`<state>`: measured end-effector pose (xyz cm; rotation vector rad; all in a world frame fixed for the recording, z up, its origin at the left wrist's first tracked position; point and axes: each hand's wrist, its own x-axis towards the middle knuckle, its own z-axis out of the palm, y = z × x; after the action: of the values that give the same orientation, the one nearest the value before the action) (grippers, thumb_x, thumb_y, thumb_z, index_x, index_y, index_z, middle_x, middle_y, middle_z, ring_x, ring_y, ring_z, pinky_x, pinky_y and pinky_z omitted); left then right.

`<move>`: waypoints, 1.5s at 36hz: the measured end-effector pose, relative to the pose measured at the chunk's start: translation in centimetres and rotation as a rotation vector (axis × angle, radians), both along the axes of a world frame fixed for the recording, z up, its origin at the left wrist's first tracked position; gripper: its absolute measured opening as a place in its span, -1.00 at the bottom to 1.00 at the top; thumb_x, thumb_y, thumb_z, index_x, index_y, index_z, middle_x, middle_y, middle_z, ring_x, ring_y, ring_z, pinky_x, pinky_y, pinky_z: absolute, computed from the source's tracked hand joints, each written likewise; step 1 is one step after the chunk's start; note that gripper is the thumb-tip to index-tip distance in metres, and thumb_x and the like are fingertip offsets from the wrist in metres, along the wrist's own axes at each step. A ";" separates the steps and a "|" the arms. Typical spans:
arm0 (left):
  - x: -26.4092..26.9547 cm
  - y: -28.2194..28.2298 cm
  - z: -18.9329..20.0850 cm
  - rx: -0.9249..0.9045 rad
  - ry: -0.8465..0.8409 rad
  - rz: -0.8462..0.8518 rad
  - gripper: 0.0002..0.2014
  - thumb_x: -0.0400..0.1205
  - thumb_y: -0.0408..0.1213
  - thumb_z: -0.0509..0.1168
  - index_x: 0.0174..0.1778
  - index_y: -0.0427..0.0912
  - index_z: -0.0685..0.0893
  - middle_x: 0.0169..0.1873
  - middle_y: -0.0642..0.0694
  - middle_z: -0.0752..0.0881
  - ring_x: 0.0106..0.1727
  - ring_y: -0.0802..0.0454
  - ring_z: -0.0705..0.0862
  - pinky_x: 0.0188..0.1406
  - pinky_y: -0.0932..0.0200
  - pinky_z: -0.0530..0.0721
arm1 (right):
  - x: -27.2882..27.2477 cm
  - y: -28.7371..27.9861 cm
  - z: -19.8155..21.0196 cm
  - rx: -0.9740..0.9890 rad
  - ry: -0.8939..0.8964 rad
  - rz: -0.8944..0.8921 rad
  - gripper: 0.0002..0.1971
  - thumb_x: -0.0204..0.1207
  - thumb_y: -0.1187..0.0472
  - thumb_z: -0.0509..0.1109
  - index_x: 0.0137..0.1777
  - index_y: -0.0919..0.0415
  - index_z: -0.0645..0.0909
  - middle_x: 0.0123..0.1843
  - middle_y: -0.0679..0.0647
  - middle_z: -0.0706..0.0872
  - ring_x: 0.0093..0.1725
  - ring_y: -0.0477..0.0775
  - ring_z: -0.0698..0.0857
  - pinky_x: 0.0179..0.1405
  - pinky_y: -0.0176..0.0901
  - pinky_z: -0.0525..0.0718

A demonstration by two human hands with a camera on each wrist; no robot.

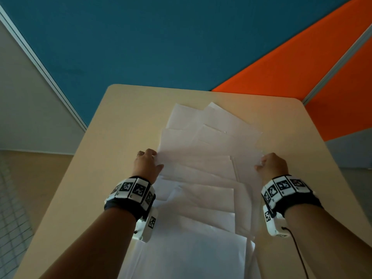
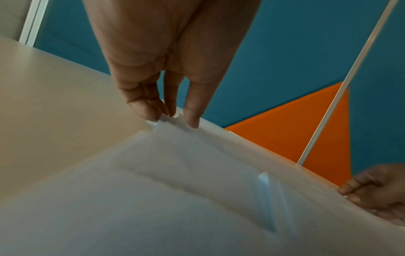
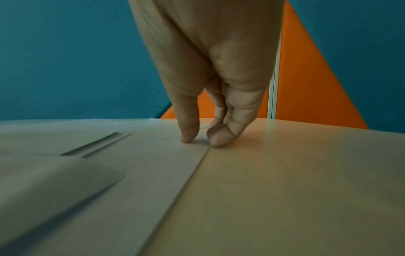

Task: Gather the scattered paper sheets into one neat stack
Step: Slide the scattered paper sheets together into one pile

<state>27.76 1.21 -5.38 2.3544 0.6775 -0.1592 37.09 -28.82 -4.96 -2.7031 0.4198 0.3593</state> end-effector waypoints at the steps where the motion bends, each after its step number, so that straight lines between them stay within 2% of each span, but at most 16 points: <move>1: 0.1 0.0 0.0 -0.004 0.004 0.008 -0.56 0.51 -0.35 0.39 0.31 -0.33 0.51 0.23 -0.39 0.58 0.28 -0.29 0.55 0.34 -0.04 0.48 | 0.0 -0.1 0.0 0.008 0.001 0.005 -0.65 0.48 0.32 0.43 0.19 0.54 0.59 0.26 0.37 0.72 0.29 0.30 0.66 0.32 -0.02 0.56; 4: 0.4 0.1 -0.1 -0.015 0.003 0.018 -0.55 0.51 -0.36 0.39 0.31 -0.34 0.50 0.22 -0.40 0.61 0.29 -0.28 0.54 0.33 -0.05 0.48 | -0.4 -0.5 0.1 0.030 -0.028 0.025 -0.74 0.55 0.43 0.31 0.16 0.57 0.64 0.25 0.41 0.72 0.27 0.33 0.68 0.27 -0.01 0.59; 11: 1.0 0.1 -0.2 -0.022 0.024 0.033 -0.59 0.55 -0.33 0.34 0.31 -0.33 0.49 0.23 -0.40 0.58 0.28 -0.29 0.54 0.32 -0.04 0.47 | 0.5 0.0 -0.1 0.114 -0.073 0.079 -0.74 0.57 0.35 0.31 0.18 0.45 0.67 0.20 0.39 0.74 0.25 0.32 0.67 0.27 -0.02 0.56; 14: 1.3 0.3 -0.1 -0.024 0.040 0.035 -0.61 0.56 -0.31 0.33 0.30 -0.34 0.50 0.21 -0.40 0.59 0.28 -0.30 0.53 0.31 -0.05 0.47 | 1.0 1.6 0.1 0.155 -0.125 0.110 -0.75 0.58 0.35 0.28 0.16 0.46 0.66 0.16 0.38 0.76 0.19 0.31 0.69 0.14 -0.07 0.58; 17: 1.5 0.6 -0.2 -0.026 0.040 0.037 -0.63 0.56 -0.31 0.33 0.27 -0.33 0.52 0.19 -0.40 0.62 0.27 -0.28 0.54 0.30 -0.03 0.48 | 1.4 3.3 -0.1 0.204 -0.146 0.140 -0.77 0.58 0.35 0.27 0.11 0.44 0.68 0.07 0.39 0.79 0.10 0.32 0.73 -0.08 -0.25 0.46; 21: 1.5 0.7 -0.2 -0.024 0.032 0.033 -0.65 0.56 -0.33 0.33 0.25 -0.34 0.54 0.16 -0.39 0.64 0.26 -0.27 0.56 0.27 -0.01 0.49 | 1.8 5.2 -0.5 0.228 -0.157 0.176 -0.77 0.57 0.32 0.29 0.11 0.41 0.69 0.08 0.36 0.80 0.10 0.29 0.74 -0.07 -0.22 0.53; 23: 1.5 0.8 -0.3 -0.024 0.023 0.033 -0.65 0.55 -0.34 0.34 0.24 -0.34 0.55 0.15 -0.38 0.66 0.25 -0.26 0.57 0.25 0.01 0.50 | 1.7 5.9 -0.6 0.236 -0.139 0.194 -0.78 0.58 0.31 0.29 0.09 0.40 0.69 0.06 0.33 0.81 0.06 0.26 0.76 -0.16 -0.34 0.45; 25: 1.5 0.9 -0.3 -0.025 0.021 0.032 -0.65 0.54 -0.35 0.35 0.24 -0.34 0.56 0.15 -0.38 0.66 0.24 -0.26 0.58 0.25 0.01 0.50 | 1.8 5.9 -0.7 0.227 -0.137 0.205 -0.79 0.56 0.30 0.32 0.08 0.39 0.70 0.05 0.30 0.81 0.06 0.25 0.75 -0.19 -0.36 0.44; 26: 1.5 0.9 -0.3 -0.024 0.019 0.030 -0.65 0.54 -0.35 0.35 0.24 -0.34 0.56 0.15 -0.38 0.66 0.24 -0.27 0.58 0.25 0.01 0.50 | 2.0 5.5 -0.8 0.210 -0.155 0.202 -0.79 0.55 0.31 0.33 0.10 0.38 0.70 0.08 0.30 0.80 0.09 0.26 0.74 -0.16 -0.30 0.49; 28: 1.6 1.0 -0.3 -0.016 0.015 0.020 -0.64 0.54 -0.35 0.35 0.24 -0.35 0.56 0.17 -0.38 0.64 0.24 -0.27 0.58 0.27 0.01 0.49 | 2.6 4.2 -0.8 0.151 -0.188 0.149 -0.75 0.54 0.33 0.32 0.17 0.36 0.66 0.19 0.35 0.73 0.17 0.32 0.68 0.08 -0.07 0.58; 30: 1.8 0.9 -0.3 -0.002 0.010 0.010 -0.63 0.54 -0.35 0.36 0.26 -0.35 0.56 0.20 -0.37 0.60 0.24 -0.27 0.57 0.29 0.01 0.48 | 2.9 2.5 -0.8 0.037 -0.134 0.089 -0.67 0.53 0.30 0.32 0.30 0.32 0.57 0.32 0.39 0.60 0.29 0.37 0.57 0.27 0.08 0.52; 32: 2.1 0.9 -0.3 0.002 0.003 0.002 -0.60 0.53 -0.35 0.36 0.29 -0.36 0.54 0.23 -0.37 0.57 0.25 -0.27 0.57 0.32 0.01 0.48 | 3.0 1.0 -1.0 -0.078 -0.057 0.064 -0.60 0.52 0.24 0.35 0.34 0.32 0.51 0.36 0.37 0.51 0.34 0.38 0.48 0.34 0.10 0.43; 38: 2.9 0.5 -0.4 -0.015 -0.024 -0.002 -0.56 0.53 -0.36 0.37 0.33 -0.37 0.51 0.26 -0.36 0.55 0.26 -0.26 0.57 0.33 0.02 0.48 | 3.3 0.1 -1.0 -0.034 -0.050 0.086 -0.64 0.51 0.27 0.41 0.25 0.44 0.56 0.23 0.42 0.69 0.26 0.38 0.64 0.22 0.06 0.57; 43: 3.4 0.2 -0.4 -0.011 -0.009 -0.013 -0.55 0.52 -0.35 0.38 0.33 -0.35 0.49 0.29 -0.37 0.51 0.30 -0.27 0.54 0.36 -0.01 0.47 | 3.7 0.0 -0.7 -0.033 -0.033 0.122 -0.63 0.50 0.24 0.41 0.25 0.42 0.59 0.23 0.40 0.71 0.25 0.36 0.65 0.19 0.01 0.57; 47: 3.7 0.2 -0.4 -0.010 -0.003 -0.012 -0.53 0.52 -0.36 0.38 0.33 -0.36 0.48 0.32 -0.37 0.47 0.34 -0.28 0.51 0.42 -0.03 0.44 | 4.0 0.7 -0.4 0.021 -0.077 0.150 -0.60 0.52 0.25 0.39 0.34 0.35 0.58 0.31 0.34 0.68 0.32 0.33 0.62 0.27 0.02 0.57; 54: 4.0 0.4 -0.6 -0.022 0.013 0.012 -0.53 0.52 -0.36 0.38 0.34 -0.36 0.48 0.30 -0.36 0.49 0.34 -0.26 0.49 0.39 0.03 0.42 | 4.9 3.7 0.1 0.067 -0.160 0.217 -0.62 0.52 0.22 0.40 0.32 0.33 0.60 0.23 0.37 0.72 0.26 0.35 0.65 0.20 0.02 0.59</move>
<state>31.77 1.59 -5.99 2.3302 0.6923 -0.1756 42.00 -25.14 -4.90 -2.6917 0.0682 0.2088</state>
